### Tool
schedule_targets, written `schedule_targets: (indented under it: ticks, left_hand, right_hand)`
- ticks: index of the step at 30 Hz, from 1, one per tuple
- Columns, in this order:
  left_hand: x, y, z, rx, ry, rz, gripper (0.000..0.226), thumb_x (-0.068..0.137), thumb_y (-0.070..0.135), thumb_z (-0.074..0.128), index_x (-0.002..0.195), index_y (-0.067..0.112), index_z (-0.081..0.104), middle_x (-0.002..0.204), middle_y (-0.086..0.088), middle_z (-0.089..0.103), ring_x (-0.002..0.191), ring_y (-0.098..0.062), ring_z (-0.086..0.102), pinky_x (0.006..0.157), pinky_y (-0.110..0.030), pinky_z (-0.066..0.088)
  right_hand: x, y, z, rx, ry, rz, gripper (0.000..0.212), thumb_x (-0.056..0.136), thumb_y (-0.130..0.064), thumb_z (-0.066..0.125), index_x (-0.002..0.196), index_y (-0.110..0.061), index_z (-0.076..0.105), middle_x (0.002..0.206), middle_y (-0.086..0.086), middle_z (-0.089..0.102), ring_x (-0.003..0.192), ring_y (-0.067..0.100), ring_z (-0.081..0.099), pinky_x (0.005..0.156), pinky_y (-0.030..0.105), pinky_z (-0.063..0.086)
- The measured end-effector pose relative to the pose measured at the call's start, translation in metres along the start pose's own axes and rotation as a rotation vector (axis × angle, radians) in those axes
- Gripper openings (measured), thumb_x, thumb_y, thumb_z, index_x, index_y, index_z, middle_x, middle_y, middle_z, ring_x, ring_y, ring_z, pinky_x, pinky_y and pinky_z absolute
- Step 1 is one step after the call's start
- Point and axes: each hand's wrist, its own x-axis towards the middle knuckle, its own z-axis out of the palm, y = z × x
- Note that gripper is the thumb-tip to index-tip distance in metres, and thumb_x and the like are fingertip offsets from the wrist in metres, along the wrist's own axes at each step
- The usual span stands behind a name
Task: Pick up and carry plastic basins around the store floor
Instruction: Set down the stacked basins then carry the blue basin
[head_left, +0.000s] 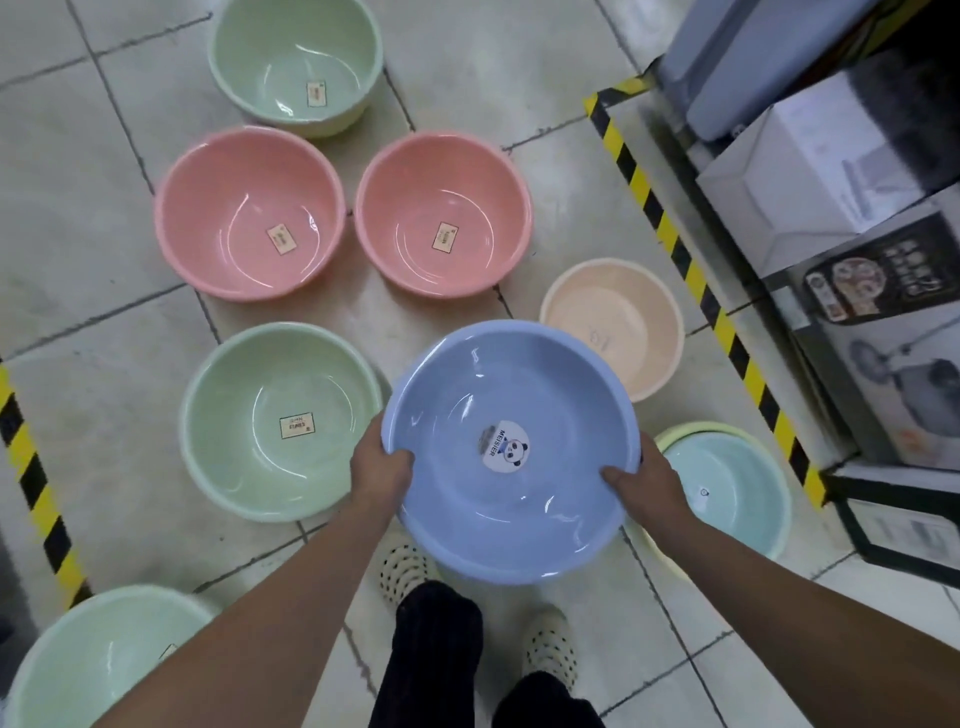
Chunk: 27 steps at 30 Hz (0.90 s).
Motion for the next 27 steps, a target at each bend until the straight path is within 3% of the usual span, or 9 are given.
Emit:
schedule_targets:
  ticks: [4,8,13,18,22,25,27]
  left_hand:
    - [0.035,-0.001,0.013,0.026,-0.019,-0.01,0.057,0.075,-0.004,0.05,0.122,0.025,0.062,0.096,0.002,0.068,0.094,-0.027,0.063,0.08,-0.034,0.052]
    - [0.072,-0.015,0.021,0.045,-0.023,0.002,0.063,0.063,0.011,0.048,0.121,0.029,0.062,0.1,0.004,0.069,0.094,-0.022,0.064,0.084,-0.038,0.054]
    - [0.117,-0.044,0.038,0.108,0.004,0.047,0.048,0.074,0.004,0.051,0.111,0.033,0.057,0.091,0.008,0.066,0.088,-0.022,0.063,0.077,-0.04,0.054]
    - [0.145,-0.069,0.058,0.187,0.01,0.055,0.04,0.067,0.013,0.05,0.103,0.028,0.059,0.084,0.007,0.064,0.078,-0.017,0.06,0.065,-0.026,0.048]
    - [0.153,-0.088,0.074,0.191,0.03,0.024,0.029,0.079,-0.002,0.052,0.096,0.019,0.061,0.079,0.002,0.062,0.068,-0.012,0.056,0.054,-0.015,0.043]
    - [0.159,-0.102,0.083,0.209,0.019,0.038,0.022,0.068,0.007,0.051,0.083,0.02,0.061,0.076,-0.002,0.063,0.067,-0.021,0.057,0.059,-0.028,0.05]
    - [0.165,-0.113,0.088,0.219,0.01,0.043,0.033,0.062,0.01,0.048,0.086,0.028,0.063,0.083,-0.002,0.069,0.074,-0.026,0.066,0.067,-0.039,0.057]
  right_hand:
    - [0.043,0.012,0.018,0.007,0.015,0.0,0.063,0.08,-0.026,0.065,0.14,-0.022,0.046,0.113,-0.002,0.06,0.101,0.025,0.059,0.076,0.032,0.043]
    - [0.089,0.023,0.043,-0.018,-0.024,0.008,0.059,0.09,-0.018,0.062,0.144,-0.022,0.041,0.122,0.002,0.058,0.109,0.028,0.058,0.08,0.034,0.044]
    - [0.146,0.04,0.068,-0.116,-0.06,-0.035,0.063,0.089,-0.014,0.062,0.147,-0.018,0.038,0.136,0.01,0.055,0.117,0.029,0.055,0.082,0.03,0.039]
    - [0.175,0.058,0.085,-0.108,-0.08,0.013,0.078,0.07,-0.031,0.056,0.146,-0.02,0.038,0.131,0.007,0.056,0.1,0.02,0.049,0.081,0.029,0.038]
    - [0.191,0.083,0.095,-0.15,-0.073,0.053,0.058,0.085,-0.013,0.061,0.141,-0.014,0.043,0.124,0.01,0.057,0.096,0.023,0.051,0.077,0.03,0.039]
    - [0.199,0.098,0.099,-0.154,-0.067,0.067,0.054,0.084,-0.011,0.06,0.136,-0.013,0.046,0.114,0.005,0.057,0.097,0.025,0.054,0.075,0.029,0.039]
    - [0.203,0.106,0.101,-0.148,-0.06,0.078,0.051,0.083,-0.009,0.061,0.133,-0.012,0.048,0.109,0.002,0.055,0.094,0.023,0.052,0.073,0.029,0.039]
